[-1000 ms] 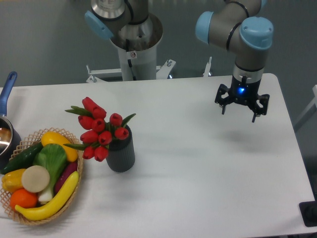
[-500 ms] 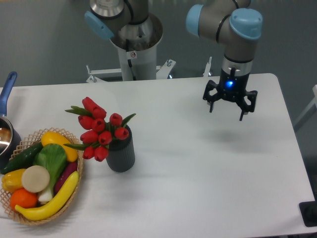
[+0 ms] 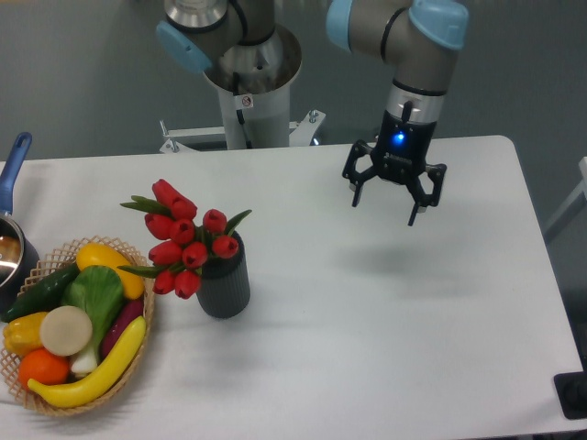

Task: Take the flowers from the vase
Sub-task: 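Move the open gripper toward the red tulips in the black vase, then lower the gripper around the tulip stems and close it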

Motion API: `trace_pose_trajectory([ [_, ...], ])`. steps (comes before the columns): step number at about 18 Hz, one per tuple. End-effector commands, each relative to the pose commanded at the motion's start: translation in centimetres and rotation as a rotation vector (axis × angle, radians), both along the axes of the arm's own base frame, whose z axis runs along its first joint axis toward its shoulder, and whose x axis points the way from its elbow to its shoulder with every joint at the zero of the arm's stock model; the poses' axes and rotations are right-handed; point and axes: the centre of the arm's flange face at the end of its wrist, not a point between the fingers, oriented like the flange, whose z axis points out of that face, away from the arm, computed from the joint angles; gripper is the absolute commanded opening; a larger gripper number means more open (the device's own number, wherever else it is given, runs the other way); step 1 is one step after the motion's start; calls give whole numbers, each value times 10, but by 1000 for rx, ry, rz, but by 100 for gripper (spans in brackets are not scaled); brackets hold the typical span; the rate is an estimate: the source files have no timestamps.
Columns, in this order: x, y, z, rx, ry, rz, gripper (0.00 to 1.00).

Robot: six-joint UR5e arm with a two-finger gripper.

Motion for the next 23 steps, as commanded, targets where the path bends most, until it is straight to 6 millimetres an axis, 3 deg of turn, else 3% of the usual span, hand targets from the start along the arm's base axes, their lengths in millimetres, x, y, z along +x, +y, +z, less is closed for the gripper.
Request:
trace_pose_trajectory([
  [5,25,18,-9,129,-77,-71,100],
  [10,80,42,-30,198,-172,-162,100],
  [14,96,55,-26,332,-245,-210,100],
  [23,107,82,-42,331,-272,-273,100],
])
